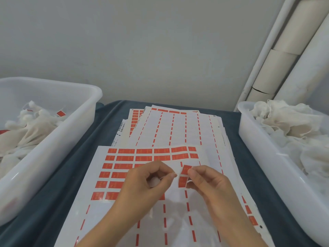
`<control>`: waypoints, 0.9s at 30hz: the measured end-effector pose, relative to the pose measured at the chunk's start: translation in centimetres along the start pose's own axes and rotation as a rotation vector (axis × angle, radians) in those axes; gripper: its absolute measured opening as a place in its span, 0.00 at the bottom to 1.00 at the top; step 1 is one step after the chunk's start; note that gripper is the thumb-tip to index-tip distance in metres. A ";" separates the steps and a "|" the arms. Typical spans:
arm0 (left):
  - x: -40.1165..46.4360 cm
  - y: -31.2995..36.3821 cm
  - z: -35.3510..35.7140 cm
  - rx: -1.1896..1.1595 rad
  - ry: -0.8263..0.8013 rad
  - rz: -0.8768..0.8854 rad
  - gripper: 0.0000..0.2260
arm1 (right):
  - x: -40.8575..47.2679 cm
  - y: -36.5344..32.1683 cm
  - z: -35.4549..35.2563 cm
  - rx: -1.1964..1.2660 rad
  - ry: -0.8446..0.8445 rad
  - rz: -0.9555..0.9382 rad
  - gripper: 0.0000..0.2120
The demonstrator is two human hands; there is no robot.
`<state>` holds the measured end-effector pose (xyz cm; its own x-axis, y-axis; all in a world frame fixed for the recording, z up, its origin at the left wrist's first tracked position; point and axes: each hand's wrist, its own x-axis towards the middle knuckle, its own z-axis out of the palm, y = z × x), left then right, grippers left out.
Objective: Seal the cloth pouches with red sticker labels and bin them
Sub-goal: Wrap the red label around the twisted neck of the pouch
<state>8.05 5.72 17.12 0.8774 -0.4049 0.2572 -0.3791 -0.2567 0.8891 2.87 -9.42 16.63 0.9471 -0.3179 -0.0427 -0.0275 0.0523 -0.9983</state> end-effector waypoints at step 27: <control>0.7 0.2 -0.6 -0.297 0.027 -0.312 0.05 | 0.0 -0.6 -0.2 -0.160 0.063 -0.075 0.19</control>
<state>8.71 5.87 17.72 0.9456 -0.3234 -0.0348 0.0033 -0.0976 0.9952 2.85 -9.63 17.25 0.9266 -0.3744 0.0349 -0.0123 -0.1231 -0.9923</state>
